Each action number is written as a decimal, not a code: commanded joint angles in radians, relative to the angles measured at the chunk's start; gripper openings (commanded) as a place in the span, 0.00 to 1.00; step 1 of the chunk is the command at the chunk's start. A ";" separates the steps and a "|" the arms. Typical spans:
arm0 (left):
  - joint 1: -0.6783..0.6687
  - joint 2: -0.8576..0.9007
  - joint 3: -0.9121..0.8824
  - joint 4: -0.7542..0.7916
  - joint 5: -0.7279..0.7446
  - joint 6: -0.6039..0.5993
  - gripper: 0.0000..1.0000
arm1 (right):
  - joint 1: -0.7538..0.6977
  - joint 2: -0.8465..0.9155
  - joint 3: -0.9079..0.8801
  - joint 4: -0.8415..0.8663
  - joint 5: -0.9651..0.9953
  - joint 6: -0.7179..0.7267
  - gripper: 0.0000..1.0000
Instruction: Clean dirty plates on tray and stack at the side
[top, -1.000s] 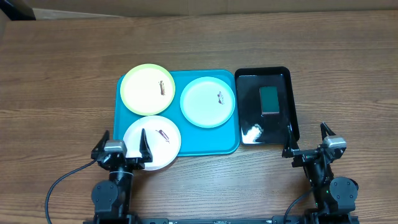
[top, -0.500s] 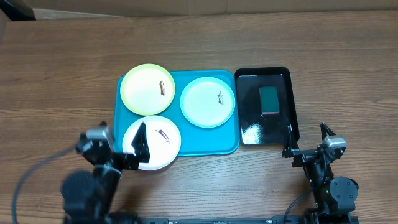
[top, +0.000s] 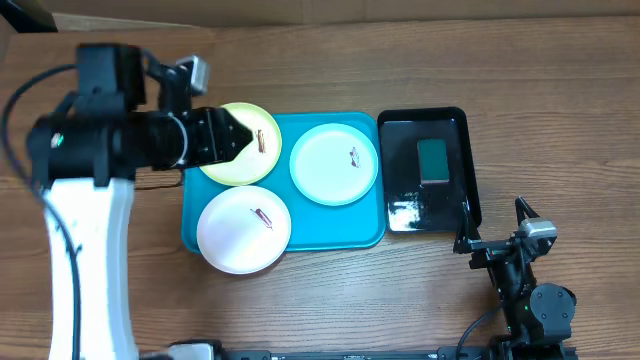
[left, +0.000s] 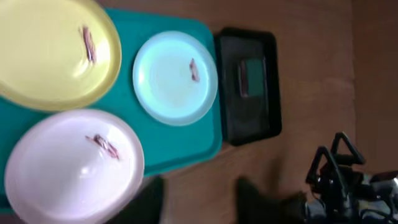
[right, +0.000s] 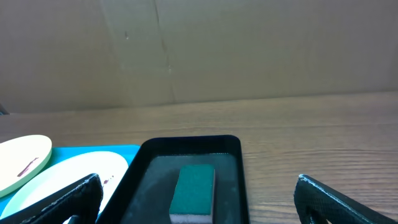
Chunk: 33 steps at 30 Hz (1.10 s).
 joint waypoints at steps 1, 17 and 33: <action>-0.048 0.071 0.003 -0.068 -0.116 -0.087 0.04 | -0.002 -0.004 -0.010 0.008 0.013 0.000 1.00; -0.389 0.139 -0.461 0.320 -0.450 -0.338 0.43 | -0.002 -0.004 -0.010 0.008 0.013 -0.001 1.00; -0.396 0.413 -0.496 0.607 -0.537 -0.443 0.37 | -0.002 -0.004 -0.010 0.008 0.013 -0.001 1.00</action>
